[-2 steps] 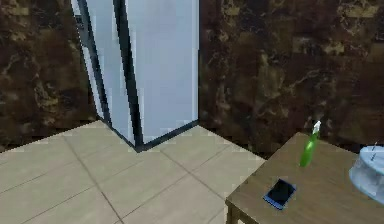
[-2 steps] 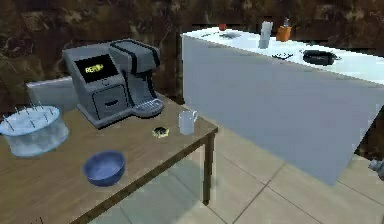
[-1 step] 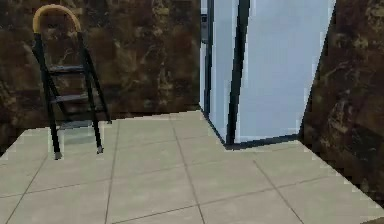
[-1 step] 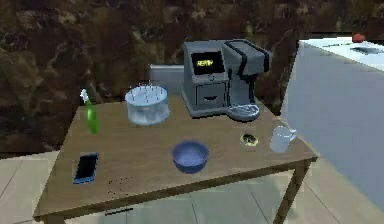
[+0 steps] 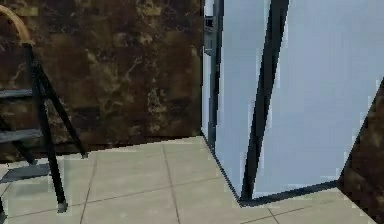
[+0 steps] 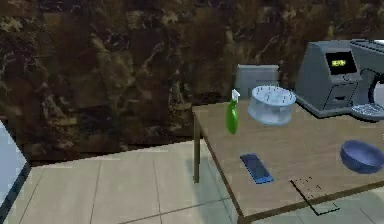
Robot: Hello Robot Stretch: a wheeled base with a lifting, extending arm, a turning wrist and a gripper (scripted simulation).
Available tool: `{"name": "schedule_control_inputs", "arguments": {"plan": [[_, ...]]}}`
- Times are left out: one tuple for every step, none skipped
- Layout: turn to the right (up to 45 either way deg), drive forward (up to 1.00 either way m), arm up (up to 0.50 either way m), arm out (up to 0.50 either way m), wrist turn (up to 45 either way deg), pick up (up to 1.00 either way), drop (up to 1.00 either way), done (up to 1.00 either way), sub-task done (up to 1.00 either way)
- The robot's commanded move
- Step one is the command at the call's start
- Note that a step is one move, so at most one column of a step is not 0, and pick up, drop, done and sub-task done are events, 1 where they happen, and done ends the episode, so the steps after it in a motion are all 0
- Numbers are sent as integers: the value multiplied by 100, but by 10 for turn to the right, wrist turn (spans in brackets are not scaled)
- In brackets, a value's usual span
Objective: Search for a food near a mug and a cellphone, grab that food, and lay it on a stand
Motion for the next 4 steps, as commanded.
{"name": "schedule_control_inputs", "arguments": {"plan": [[450, 0, 0, 0, 0, 0, 0, 0, 0], [180, 0, 0, 0, 0, 0, 0, 0, 0], [0, 10, 0, 0, 0, 0, 0, 0, 0], [-150, 0, 0, 0, 0, 0, 0, 0, 0]]}}
